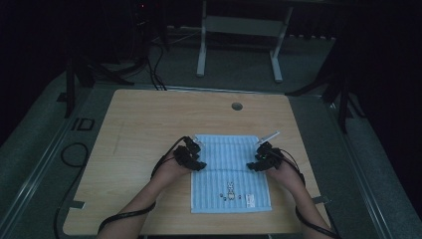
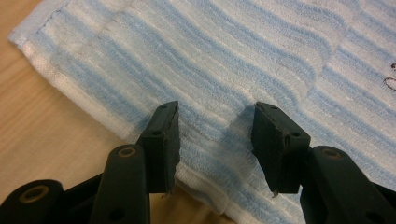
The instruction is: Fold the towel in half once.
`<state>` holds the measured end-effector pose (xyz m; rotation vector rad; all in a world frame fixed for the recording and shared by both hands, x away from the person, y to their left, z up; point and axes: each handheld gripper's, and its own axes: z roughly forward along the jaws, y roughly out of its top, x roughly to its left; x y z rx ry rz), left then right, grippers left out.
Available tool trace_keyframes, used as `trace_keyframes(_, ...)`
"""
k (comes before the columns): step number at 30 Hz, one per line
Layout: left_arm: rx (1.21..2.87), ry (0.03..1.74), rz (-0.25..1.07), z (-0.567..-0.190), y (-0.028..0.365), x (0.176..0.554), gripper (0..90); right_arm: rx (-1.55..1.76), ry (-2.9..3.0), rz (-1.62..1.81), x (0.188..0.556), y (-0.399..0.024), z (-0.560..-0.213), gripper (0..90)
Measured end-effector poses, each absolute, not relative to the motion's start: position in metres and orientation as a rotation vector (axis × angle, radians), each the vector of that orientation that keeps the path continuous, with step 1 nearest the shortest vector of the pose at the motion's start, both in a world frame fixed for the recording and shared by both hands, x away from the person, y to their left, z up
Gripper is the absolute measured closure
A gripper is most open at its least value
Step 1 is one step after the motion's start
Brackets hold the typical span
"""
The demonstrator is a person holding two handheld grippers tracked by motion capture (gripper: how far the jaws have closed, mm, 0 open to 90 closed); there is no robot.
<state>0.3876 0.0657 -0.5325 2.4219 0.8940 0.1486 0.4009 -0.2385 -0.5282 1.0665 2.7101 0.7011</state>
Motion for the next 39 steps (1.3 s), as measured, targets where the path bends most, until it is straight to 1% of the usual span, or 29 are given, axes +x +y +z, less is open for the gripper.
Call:
trace_keyframes(5,2.416,0.906,0.153,-0.533,0.067,0.392,51.3,1.072,2.706,0.699,0.407,-0.236,-0.528,42.5)
trace_keyframes(8,2.397,0.928,0.127,-0.53,0.07,0.392,51.2,1.087,2.714,0.703,0.406,-0.236,-0.525,41.0)
trace_keyframes(11,2.362,0.959,0.17,-0.52,0.075,0.395,51.2,1.082,2.708,0.738,0.406,-0.238,-0.512,41.0)
trace_keyframes(14,2.34,1.007,0.209,-0.508,0.081,0.409,50.9,1.098,2.656,0.763,0.416,-0.241,-0.493,41.3)
trace_keyframes(17,2.349,1.044,0.221,-0.499,0.084,0.427,43.5,1.145,2.602,0.784,0.435,-0.242,-0.475,41.5)
trace_keyframes(18,2.343,1.06,0.24,-0.498,0.085,0.432,41.1,1.17,2.574,0.791,0.442,-0.243,-0.471,44.2)
trace_keyframes(19,2.341,1.072,0.248,-0.497,0.085,0.438,41.0,1.193,2.562,0.805,0.45,-0.243,-0.468,44.8)
trace_keyframes(20,2.338,1.088,0.25,-0.496,0.086,0.444,38.8,1.223,2.553,0.816,0.458,-0.243,-0.467,44.8)
trace_keyframes(21,2.327,1.104,0.241,-0.496,0.087,0.45,35.3,1.248,2.538,0.818,0.466,-0.243,-0.467,44.8)
trace_keyframes(24,2.303,1.132,0.218,-0.499,0.088,0.464,32.5,1.335,2.516,0.792,0.486,-0.243,-0.474,44.7)
trace_keyframes(28,2.312,1.166,0.159,-0.511,0.086,0.479,32.7,1.433,2.514,0.729,0.503,-0.24,-0.491,44.8)
trace_keyframes(29,2.32,1.172,0.15,-0.514,0.085,0.482,33.7,1.446,2.521,0.709,0.506,-0.239,-0.496,44.9)
trace_keyframes(30,2.323,1.185,0.173,-0.516,0.085,0.485,34.0,1.456,2.528,0.685,0.508,-0.238,-0.501,45.0)
trace_keyframes(32,2.302,1.209,0.153,-0.52,0.085,0.489,38.0,1.461,2.537,0.639,0.51,-0.235,-0.508,47.7)
trace_keyframes(34,2.303,1.214,0.135,-0.523,0.084,0.491,38.2,1.465,2.539,0.621,0.511,-0.234,-0.512,48.0)
trace_keyframes(36,2.295,1.202,0.128,-0.525,0.086,0.491,39.1,1.468,2.536,0.592,0.511,-0.233,-0.519,53.1)
trace_keyframes(39,2.319,1.199,0.125,-0.53,0.088,0.492,44.8,1.461,2.527,0.563,0.511,-0.23,-0.525,57.1)
